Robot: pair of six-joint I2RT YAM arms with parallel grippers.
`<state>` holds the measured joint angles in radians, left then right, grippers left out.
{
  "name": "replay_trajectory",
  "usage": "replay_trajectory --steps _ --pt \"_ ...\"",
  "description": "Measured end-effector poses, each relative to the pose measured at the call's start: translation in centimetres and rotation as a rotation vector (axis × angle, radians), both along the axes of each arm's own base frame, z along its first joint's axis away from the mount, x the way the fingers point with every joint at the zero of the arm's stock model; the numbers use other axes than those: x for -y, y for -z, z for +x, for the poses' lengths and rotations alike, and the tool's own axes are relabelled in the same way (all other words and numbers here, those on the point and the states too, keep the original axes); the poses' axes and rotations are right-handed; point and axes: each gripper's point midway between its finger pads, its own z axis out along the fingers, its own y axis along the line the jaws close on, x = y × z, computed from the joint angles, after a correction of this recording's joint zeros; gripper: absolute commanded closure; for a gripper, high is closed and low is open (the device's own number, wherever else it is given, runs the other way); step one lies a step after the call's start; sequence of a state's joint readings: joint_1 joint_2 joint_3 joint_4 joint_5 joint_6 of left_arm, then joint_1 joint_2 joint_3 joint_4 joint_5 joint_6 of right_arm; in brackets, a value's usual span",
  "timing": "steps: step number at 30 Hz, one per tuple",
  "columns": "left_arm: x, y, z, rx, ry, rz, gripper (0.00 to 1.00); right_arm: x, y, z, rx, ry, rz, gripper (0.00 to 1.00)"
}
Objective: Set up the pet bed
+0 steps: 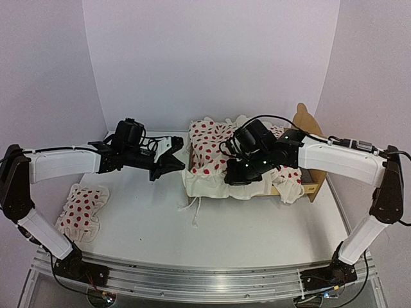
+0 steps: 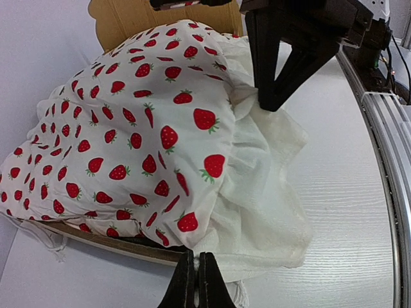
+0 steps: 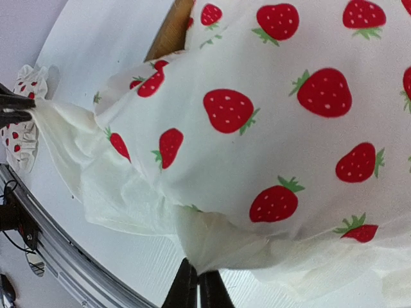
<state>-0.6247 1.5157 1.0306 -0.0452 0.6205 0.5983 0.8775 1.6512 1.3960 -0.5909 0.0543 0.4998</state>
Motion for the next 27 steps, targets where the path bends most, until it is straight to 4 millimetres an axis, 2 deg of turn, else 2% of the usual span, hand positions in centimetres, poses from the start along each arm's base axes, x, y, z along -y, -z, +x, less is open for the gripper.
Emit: replay_trajectory --steps 3,4,6,8,11,14,17,20,24,27 --pt "-0.2 0.4 -0.2 0.000 0.000 0.010 1.00 0.6 0.9 -1.0 -0.059 -0.006 -0.026 0.71" --pt "-0.3 0.6 -0.3 -0.002 0.001 0.014 0.95 0.8 1.1 -1.3 -0.071 -0.009 -0.032 0.66" --pt "-0.5 1.2 -0.7 0.005 0.023 0.036 0.76 1.1 1.4 -1.8 -0.097 -0.012 -0.046 0.57" --pt "-0.7 1.8 -1.3 0.023 0.057 0.061 0.61 1.6 1.8 -2.2 -0.115 -0.013 -0.069 0.49" --pt "-1.2 3.2 -2.4 0.018 0.107 0.105 0.48 3.1 2.0 -2.8 -0.124 -0.005 -0.131 0.41" --pt "-1.7 4.3 -3.3 0.004 0.136 0.142 0.41 5.7 0.3 -3.1 -0.099 0.037 -0.168 0.36" --pt "-2.0 4.6 -3.8 -0.008 0.147 0.156 0.38 9.7 -3.5 -2.8 -0.031 0.126 -0.156 0.33" --pt "-1.8 3.6 -3.8 -0.031 0.139 0.136 0.34 15.2 -7.6 -1.4 0.040 0.271 -0.158 0.26" --pt "-0.8 0.5 -1.9 -0.074 0.038 0.058 0.33 22.3 -12.2 1.8 0.126 0.455 -0.223 0.20" --pt "-0.2 -2.5 0.3 -0.123 -0.085 -0.028 0.33 26.8 -14.1 4.8 0.156 0.550 -0.307 0.20"
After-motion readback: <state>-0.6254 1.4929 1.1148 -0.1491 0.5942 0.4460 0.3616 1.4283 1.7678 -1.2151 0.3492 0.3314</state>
